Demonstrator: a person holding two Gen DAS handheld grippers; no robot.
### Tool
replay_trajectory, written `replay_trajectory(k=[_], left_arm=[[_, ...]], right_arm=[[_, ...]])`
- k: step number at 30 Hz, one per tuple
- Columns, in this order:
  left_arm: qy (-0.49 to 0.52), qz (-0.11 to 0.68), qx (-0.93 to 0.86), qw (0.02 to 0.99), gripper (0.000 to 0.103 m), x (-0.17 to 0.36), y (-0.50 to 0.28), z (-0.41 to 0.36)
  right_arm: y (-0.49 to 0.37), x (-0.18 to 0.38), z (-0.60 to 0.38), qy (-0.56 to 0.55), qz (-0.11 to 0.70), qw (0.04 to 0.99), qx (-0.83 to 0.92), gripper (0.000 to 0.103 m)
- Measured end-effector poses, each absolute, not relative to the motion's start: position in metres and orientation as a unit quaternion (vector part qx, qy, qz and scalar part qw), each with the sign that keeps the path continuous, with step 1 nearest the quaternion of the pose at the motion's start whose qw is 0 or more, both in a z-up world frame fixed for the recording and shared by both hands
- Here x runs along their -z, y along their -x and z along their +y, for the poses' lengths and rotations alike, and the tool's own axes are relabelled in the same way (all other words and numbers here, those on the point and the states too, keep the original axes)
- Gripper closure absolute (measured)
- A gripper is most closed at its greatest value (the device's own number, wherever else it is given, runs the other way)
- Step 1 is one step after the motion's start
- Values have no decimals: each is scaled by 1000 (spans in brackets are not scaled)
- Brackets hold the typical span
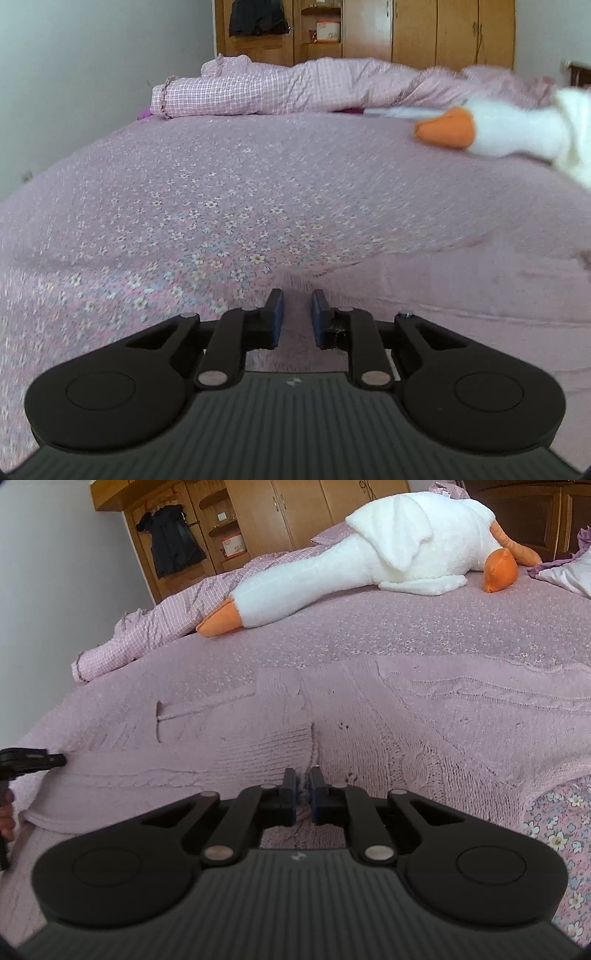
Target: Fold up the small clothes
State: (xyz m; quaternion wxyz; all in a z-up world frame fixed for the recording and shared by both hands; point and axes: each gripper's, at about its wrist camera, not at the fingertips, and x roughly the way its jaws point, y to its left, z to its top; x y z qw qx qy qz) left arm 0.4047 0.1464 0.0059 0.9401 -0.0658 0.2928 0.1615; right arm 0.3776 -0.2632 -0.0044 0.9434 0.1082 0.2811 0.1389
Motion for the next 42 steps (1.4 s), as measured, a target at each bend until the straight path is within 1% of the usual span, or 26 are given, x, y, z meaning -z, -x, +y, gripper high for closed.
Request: replay_trajectory(k=[4, 7, 9, 12, 17, 18, 20, 21, 22, 23, 24, 25, 26, 27, 28, 30, 37, 42], left_arm=[[76, 280, -145, 946, 81, -16, -352, 142], [86, 284, -146, 944, 81, -9, -322, 138], [104, 293, -157, 937, 81, 2, -310, 139], [97, 287, -158, 940, 80, 15, -302, 135], [96, 285, -170, 939, 80, 18, -306, 134], [94, 285, -171, 939, 80, 17, -306, 133], [90, 283, -173, 939, 79, 12, -305, 130], [89, 283, -175, 939, 74, 8, -303, 128], [91, 283, -176, 938, 62, 4, -298, 125], [91, 279, -173, 940, 54, -1, -292, 121], [91, 273, -169, 943, 37, -6, -287, 117], [90, 264, -164, 946, 27, -11, -279, 114], [86, 250, -159, 951, 24, -18, -269, 108], [83, 237, -156, 955, 18, -23, -261, 104], [80, 224, -148, 960, 14, -28, -254, 98], [70, 211, -134, 966, 11, -38, -243, 89], [38, 199, -118, 972, 7, -66, -213, 61], [36, 203, -113, 972, 6, -68, -204, 39]], right_arm=[[-376, 3, -263, -105, 279, 944, -141, 93], [-374, 2, -264, -108, 274, 945, -143, 93], [-370, 1, -267, -116, 255, 948, -152, 93], [-369, 1, -267, -117, 254, 948, -153, 93], [-375, 8, -270, -126, 271, 942, -151, 92], [-376, 8, -270, -128, 275, 941, -152, 90], [-375, 7, -272, -133, 274, 939, -156, 90], [-374, 6, -272, -134, 273, 939, -158, 88], [-372, 4, -274, -133, 269, 941, -154, 81], [-370, 2, -274, -131, 266, 943, -150, 74], [-367, -1, -276, -128, 261, 945, -149, 55], [-363, -5, -279, -126, 252, 948, -149, 40], [-359, -8, -285, -128, 243, 950, -152, 35], [-355, -12, -291, -131, 232, 951, -158, 32], [-352, -16, -298, -134, 227, 951, -163, 33], [-346, -22, -315, -140, 223, 950, -167, 33], [-318, -25, -408, -205, 219, 948, -106, 33], [-299, -27, -458, -197, 205, 957, -54, 31]])
